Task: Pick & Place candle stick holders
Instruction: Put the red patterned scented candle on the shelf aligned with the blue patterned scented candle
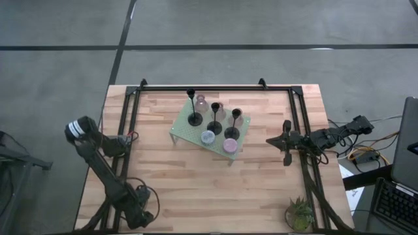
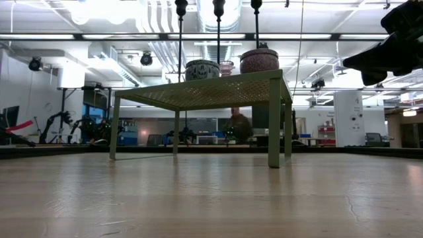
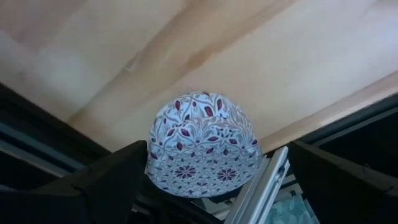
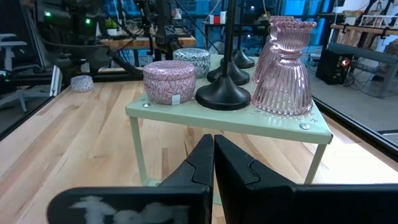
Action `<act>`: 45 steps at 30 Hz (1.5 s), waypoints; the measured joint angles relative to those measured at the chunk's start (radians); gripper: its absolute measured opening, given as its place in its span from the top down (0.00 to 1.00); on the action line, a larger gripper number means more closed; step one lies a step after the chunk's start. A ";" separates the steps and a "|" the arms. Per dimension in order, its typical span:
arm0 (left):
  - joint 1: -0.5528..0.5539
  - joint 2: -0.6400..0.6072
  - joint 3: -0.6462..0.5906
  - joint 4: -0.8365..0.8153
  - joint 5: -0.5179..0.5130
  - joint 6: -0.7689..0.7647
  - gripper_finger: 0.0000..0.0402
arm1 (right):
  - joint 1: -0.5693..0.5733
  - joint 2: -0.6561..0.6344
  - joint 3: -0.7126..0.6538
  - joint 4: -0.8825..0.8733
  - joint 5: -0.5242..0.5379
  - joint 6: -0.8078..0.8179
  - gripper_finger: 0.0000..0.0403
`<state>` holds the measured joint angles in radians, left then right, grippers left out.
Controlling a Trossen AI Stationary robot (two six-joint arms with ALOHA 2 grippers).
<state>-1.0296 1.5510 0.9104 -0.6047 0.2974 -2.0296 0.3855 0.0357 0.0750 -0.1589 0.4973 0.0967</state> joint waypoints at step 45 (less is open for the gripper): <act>-0.004 0.090 0.000 0.036 0.039 0.116 0.23 | 0.000 0.000 0.000 0.000 0.000 0.000 0.98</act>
<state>-1.0341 1.6410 0.9100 -0.5683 0.3363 -1.9136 0.3851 0.0357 0.0750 -0.1585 0.4973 0.0967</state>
